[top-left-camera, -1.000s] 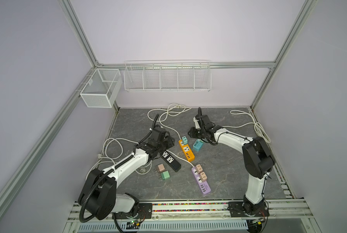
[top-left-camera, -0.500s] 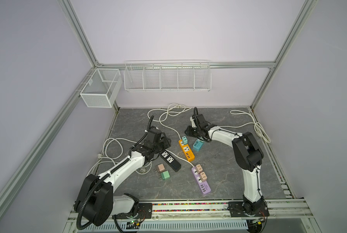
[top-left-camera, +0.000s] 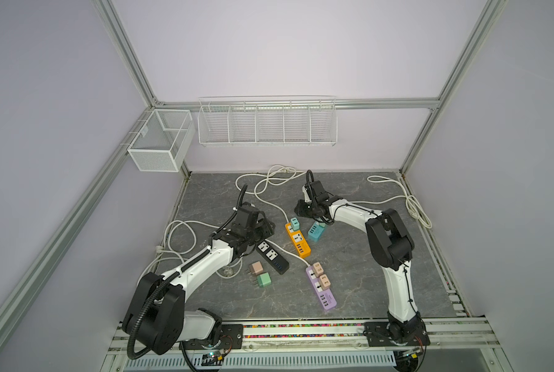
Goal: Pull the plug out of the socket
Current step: 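Carry the teal adapter past the orange strip, set it down, open right gripper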
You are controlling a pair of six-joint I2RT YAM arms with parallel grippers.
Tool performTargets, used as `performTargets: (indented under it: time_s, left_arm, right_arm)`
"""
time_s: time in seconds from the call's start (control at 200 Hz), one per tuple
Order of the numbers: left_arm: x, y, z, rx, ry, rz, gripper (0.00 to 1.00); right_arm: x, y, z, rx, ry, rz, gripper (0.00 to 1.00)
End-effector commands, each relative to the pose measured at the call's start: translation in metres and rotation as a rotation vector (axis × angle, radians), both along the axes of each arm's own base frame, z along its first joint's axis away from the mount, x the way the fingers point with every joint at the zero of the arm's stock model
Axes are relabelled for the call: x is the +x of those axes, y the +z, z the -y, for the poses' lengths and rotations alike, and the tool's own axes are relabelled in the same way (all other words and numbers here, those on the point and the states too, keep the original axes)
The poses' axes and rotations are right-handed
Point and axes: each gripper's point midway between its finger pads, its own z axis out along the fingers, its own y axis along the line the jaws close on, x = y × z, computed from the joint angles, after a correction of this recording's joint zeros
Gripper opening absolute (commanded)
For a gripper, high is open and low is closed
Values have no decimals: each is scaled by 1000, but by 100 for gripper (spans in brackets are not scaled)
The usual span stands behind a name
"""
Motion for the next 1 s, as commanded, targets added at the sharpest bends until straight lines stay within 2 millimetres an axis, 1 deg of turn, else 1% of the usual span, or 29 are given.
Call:
performTargets:
  time_s: [0.0,0.165,0.315,0.45,0.54,0.655,0.825,0.9,0.995]
  left_arm:
    - [2,-6,3,-15,-6,-5,48]
    - [2,-8,6,-32,-12,-15,48]
    - [2,-11,7,-30,-14,-24,48]
    - [2,-13,8,-35,-18,-29,48]
    - [2,-14,9,-35,-20,-33,48]
    - [2,-13,11,-46,-21,-33,48]
    - [2,-13,11,-50,-23,-36,48]
    - [2,-13,12,-56,-23,-33,48]
    - [2,-12,12,-56,-26,-33,48]
  right_arm:
    - [5,-12,7,-47,-9,-8,35]
    - [6,-19,6,-57,-9,-20,36]
    - [8,-26,10,-79,-23,-30,39]
    - [8,-27,15,-105,-31,-28,45]
    - [8,-23,16,-106,-33,-24,48]
    - [8,-11,17,-110,-28,-3,54]
    - [7,4,22,-127,-29,25,58]
    - [6,10,24,-136,-24,30,62]
    - [4,18,27,-139,-29,42,63]
